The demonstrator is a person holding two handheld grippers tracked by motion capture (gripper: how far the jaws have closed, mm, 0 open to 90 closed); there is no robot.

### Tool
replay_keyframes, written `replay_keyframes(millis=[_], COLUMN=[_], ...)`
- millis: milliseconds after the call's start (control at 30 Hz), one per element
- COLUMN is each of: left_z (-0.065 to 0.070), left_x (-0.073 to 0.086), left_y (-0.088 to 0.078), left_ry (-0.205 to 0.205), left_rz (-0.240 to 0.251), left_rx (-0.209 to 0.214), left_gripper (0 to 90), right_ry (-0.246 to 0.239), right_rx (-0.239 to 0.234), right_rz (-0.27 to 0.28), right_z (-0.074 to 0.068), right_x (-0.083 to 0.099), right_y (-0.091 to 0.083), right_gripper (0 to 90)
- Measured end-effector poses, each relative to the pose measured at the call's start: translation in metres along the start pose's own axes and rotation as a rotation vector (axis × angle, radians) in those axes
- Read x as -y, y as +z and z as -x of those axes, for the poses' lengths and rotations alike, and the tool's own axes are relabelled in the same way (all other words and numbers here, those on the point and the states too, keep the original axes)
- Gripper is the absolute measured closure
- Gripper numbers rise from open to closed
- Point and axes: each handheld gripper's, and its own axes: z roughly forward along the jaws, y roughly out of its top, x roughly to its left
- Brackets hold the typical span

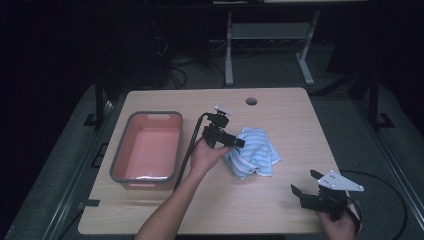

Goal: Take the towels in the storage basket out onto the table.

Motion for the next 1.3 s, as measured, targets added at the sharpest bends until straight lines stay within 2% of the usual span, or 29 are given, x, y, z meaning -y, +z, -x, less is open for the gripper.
replay_keyframes(millis=[467, 533, 767, 900, 1033, 1300], left_z=[-0.003, -0.003, -0.003, -0.002, -0.002, -0.004], left_x=[0.014, 0.015, 0.021, 0.025, 0.029, 0.039], left_y=[-0.011, -0.012, -0.017, -0.02, -0.025, -0.035], left_ry=[0.007, -0.007, 0.015, 0.008, 0.026, 0.03], left_rz=[0.013, 0.026, 0.03, 0.044, 0.038, 0.054], left_rx=[0.01, 0.019, 0.019, 0.022, 0.022, 0.016], left_gripper=[29.3, 28.1, 27.8, 27.6, 27.5, 27.5], right_ry=[0.0, 0.001, -0.004, -0.007, -0.007, -0.013], right_rx=[0.004, 0.005, 0.007, 0.011, 0.014, 0.014], right_rz=[-0.008, -0.013, -0.017, -0.019, -0.018, -0.02], right_z=[0.001, 0.001, 0.001, 0.001, 0.001, 0.0], right_x=[0.001, 0.001, 0.0, 0.001, 0.001, 0.0], right_y=[0.003, 0.003, 0.004, 0.004, 0.004, 0.005], right_gripper=[15.4, 15.4, 15.4, 15.4, 15.4, 15.4])
